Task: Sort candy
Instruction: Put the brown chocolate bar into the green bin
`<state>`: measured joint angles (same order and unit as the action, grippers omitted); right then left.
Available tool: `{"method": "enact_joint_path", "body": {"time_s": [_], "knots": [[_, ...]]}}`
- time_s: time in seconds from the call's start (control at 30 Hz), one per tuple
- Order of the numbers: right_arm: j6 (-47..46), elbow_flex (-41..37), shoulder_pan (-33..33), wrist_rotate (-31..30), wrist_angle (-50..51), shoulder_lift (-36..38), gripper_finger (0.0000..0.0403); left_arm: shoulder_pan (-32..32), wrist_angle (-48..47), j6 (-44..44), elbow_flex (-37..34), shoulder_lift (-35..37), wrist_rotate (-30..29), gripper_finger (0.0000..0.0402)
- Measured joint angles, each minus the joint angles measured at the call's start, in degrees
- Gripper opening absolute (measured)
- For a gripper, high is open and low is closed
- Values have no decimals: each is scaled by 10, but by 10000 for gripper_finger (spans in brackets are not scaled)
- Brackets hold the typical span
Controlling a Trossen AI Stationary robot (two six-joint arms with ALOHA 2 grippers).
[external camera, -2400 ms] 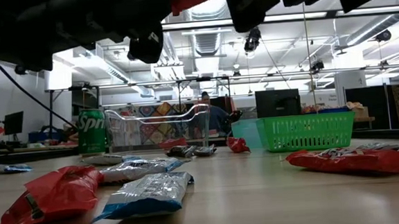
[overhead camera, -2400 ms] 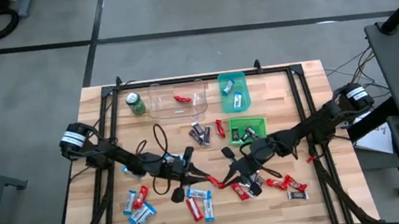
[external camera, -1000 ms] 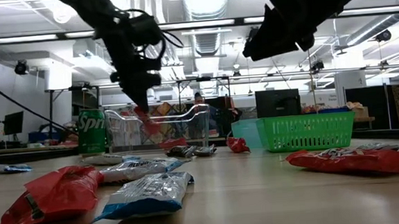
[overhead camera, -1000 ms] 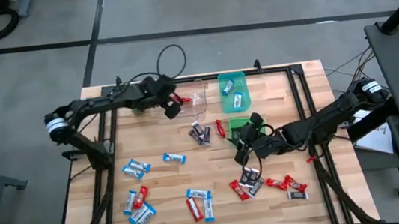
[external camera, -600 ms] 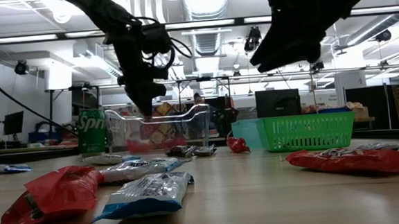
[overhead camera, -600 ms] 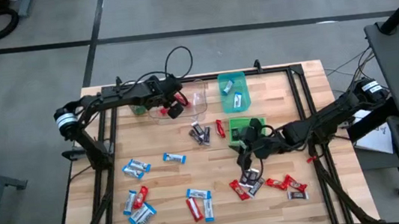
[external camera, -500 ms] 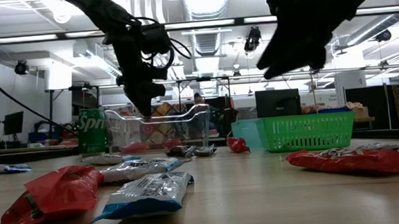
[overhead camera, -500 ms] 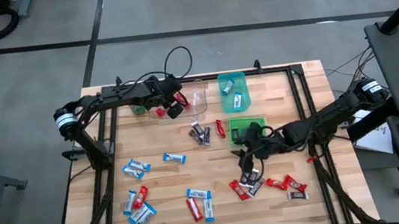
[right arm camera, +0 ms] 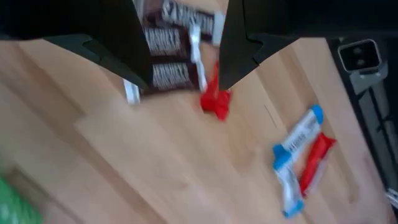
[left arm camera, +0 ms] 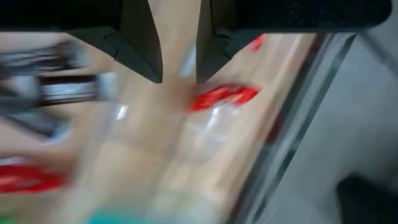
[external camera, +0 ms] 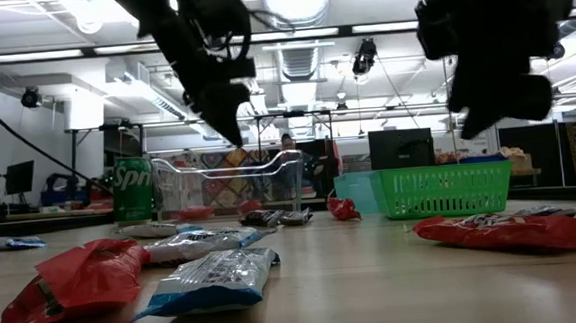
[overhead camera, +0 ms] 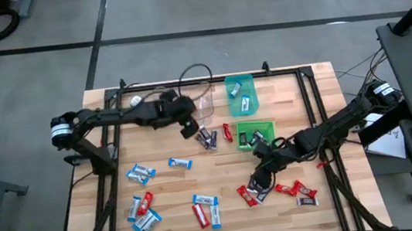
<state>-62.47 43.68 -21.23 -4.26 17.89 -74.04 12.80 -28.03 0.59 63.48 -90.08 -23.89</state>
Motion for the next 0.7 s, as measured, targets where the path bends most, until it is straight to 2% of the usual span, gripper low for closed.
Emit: {"method": "enact_joint_path", "body": {"time_s": [0.2, 0.43, 0.53, 0.7], "knots": [[-61, 0, -22, 4, 33, 0, 151, -72, 107, 13, -61, 28, 114, 80], [-87, 7, -46, 3, 56, -4, 141, -144, 208, 19, -118, 69, 125, 80], [4, 21, -58, 3, 58, -23, 141, -167, 223, 20, -121, 88, 125, 80], [273, 67, -81, -3, 94, -89, 141, -198, 241, 28, -122, 122, 125, 80]]}}
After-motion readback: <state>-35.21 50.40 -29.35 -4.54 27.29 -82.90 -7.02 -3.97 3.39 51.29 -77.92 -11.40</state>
